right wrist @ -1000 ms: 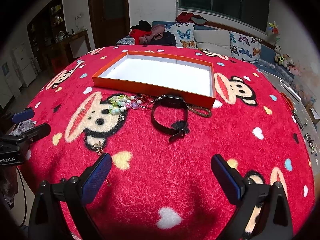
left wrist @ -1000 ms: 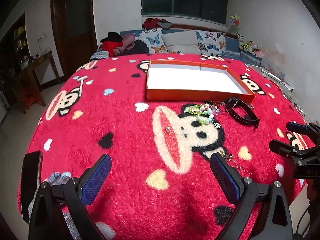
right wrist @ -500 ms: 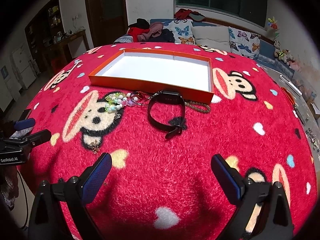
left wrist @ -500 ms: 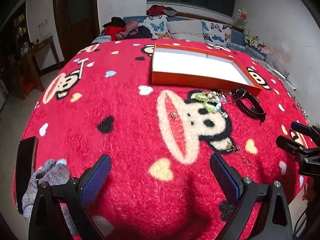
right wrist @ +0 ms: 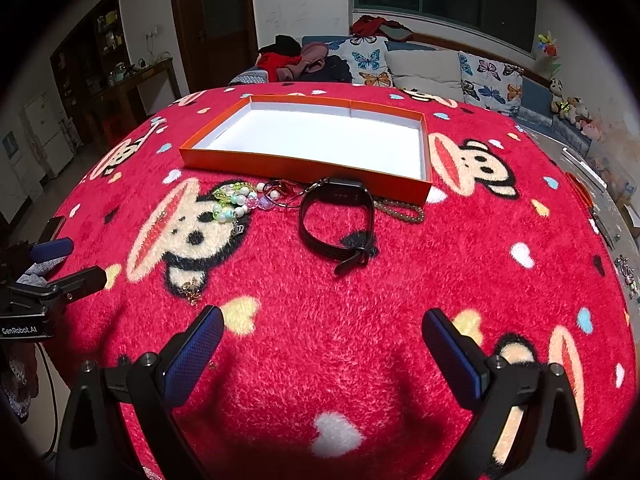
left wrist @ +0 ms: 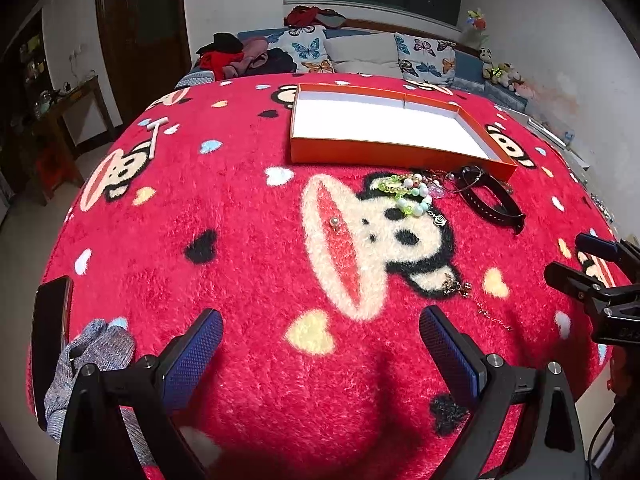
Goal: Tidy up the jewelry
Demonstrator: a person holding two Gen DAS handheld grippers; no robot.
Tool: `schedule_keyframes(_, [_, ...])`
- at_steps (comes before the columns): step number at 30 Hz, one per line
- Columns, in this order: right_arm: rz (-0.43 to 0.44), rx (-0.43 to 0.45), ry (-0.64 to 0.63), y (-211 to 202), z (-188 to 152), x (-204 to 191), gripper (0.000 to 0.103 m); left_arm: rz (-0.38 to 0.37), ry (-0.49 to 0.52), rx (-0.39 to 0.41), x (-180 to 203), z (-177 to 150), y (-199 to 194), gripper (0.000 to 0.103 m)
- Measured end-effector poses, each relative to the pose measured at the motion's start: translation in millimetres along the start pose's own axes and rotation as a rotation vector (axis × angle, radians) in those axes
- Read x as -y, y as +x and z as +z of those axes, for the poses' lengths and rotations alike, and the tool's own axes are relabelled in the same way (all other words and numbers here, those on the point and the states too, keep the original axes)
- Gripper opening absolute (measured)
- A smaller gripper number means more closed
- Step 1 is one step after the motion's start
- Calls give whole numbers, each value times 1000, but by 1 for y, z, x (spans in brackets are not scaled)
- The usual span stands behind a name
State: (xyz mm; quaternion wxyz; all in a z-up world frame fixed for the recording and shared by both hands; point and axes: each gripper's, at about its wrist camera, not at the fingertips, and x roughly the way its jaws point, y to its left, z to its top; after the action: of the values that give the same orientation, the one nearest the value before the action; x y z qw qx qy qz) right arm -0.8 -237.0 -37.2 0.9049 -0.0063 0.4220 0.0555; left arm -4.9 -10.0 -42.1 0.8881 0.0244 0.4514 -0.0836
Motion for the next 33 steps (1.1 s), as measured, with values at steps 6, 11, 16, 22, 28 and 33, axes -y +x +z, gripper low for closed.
schedule_keyframes(6, [-3, 2, 4, 0, 0, 1, 103, 9, 4, -14, 0, 0, 4, 103])
schedule_keyframes(11, [-1, 0, 9, 0, 0, 3, 103, 8, 6, -30, 2, 0, 9, 103])
schedule_keyframes(16, [0, -2, 10, 0, -1, 3, 103, 1, -3, -45, 2, 0, 14, 103])
schedule_keyframes(22, [6, -4, 14, 1, -1, 4, 103, 4, 6, -62, 5, 0, 20, 103])
schedule_keyframes(28, [8, -3, 15, 1, -2, 4, 103, 4, 6, -92, 6, -3, 28, 103])
schedule_keyframes(33, [7, -8, 14, 3, -2, 4, 103, 6, 4, -125, 6, -6, 37, 103])
